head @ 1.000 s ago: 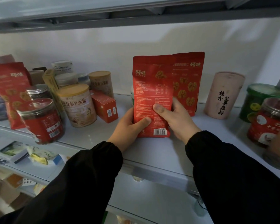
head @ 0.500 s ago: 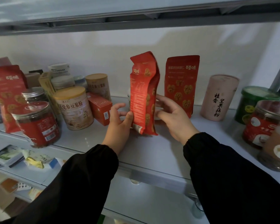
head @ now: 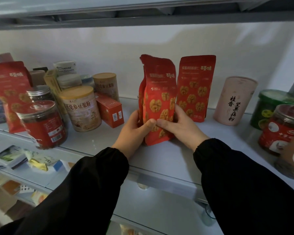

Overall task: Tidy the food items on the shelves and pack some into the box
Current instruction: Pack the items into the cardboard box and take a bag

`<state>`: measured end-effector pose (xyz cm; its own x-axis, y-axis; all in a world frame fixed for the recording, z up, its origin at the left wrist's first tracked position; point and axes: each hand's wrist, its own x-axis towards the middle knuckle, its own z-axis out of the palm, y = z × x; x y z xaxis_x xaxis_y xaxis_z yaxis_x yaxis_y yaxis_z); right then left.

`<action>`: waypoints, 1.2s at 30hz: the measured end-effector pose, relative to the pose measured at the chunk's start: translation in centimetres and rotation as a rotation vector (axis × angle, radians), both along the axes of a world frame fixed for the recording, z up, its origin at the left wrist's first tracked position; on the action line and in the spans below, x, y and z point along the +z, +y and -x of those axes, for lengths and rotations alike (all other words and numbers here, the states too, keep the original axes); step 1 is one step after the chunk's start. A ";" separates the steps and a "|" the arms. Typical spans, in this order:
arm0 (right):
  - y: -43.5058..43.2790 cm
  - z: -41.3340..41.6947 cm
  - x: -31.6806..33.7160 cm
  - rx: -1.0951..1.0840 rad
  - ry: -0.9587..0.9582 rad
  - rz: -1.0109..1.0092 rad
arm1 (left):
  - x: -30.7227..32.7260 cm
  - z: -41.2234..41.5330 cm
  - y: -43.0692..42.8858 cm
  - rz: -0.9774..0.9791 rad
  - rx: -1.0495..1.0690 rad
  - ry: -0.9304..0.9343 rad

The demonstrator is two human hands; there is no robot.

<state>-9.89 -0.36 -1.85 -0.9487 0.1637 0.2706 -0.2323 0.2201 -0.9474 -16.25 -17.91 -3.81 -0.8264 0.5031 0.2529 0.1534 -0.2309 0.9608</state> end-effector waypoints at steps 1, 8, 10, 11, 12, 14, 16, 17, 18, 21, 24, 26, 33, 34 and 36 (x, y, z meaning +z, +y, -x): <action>0.1 0.0 0.0 0.007 0.004 0.015 | 0.0 0.1 0.1 -0.018 0.042 0.001; 0.3 0.2 -0.7 -0.015 0.012 -0.029 | 0.6 -0.3 -0.2 0.011 0.146 0.061; 0.1 -0.1 -0.5 -0.026 0.018 -0.041 | 0.8 -0.7 -0.3 0.019 0.151 0.046; 0.0 -0.2 -0.5 -0.021 0.016 -0.046 | 0.9 -0.8 -0.4 0.025 0.149 0.034; -0.1 -0.3 -0.4 -0.015 0.012 -0.046 | 1.1 -1.0 -0.7 0.032 0.145 0.020; -0.6 -0.7 -0.3 0.007 -0.010 -0.049 | 1.1 -1.3 -1.5 0.038 0.131 -0.010; -1.7 -1.1 0.2 0.049 -0.028 -0.059 | 1.2 -1.6 -3.0 0.030 0.134 -0.047; -2.4 -1.3 0.5 0.067 -0.032 -0.059 | 1.2 -1.8 -4.1 0.021 0.145 -0.064; -3.3 -1.4 0.9 0.090 -0.035 -0.051 | 1.3 -2.2 -5.3 0.016 0.164 -0.071; -6.9 -1.3 1.8 0.206 -0.044 0.015 | 1.4 -3.5 -9.8 0.034 0.249 -0.042; -11.3 -0.9 1.9 0.349 -0.062 0.059 | 1.5 -4.9 -14.9 0.051 0.342 -0.017; -14.6 -0.5 1.8 0.406 -0.056 0.067 | 1.5 -5.8 -18.4 0.046 0.409 -0.016; -27.0 2.3 0.5 0.570 -0.069 0.046 | 0.7 -7.5 -29.9 0.021 0.598 -0.041; -28.8 3.0 0.2 0.594 -0.076 0.042 | 0.4 -7.6 -31.7 0.021 0.628 -0.045; -32.9 4.1 -0.4 0.646 -0.098 0.025 | -0.4 -7.7 -35.4 0.029 0.686 -0.058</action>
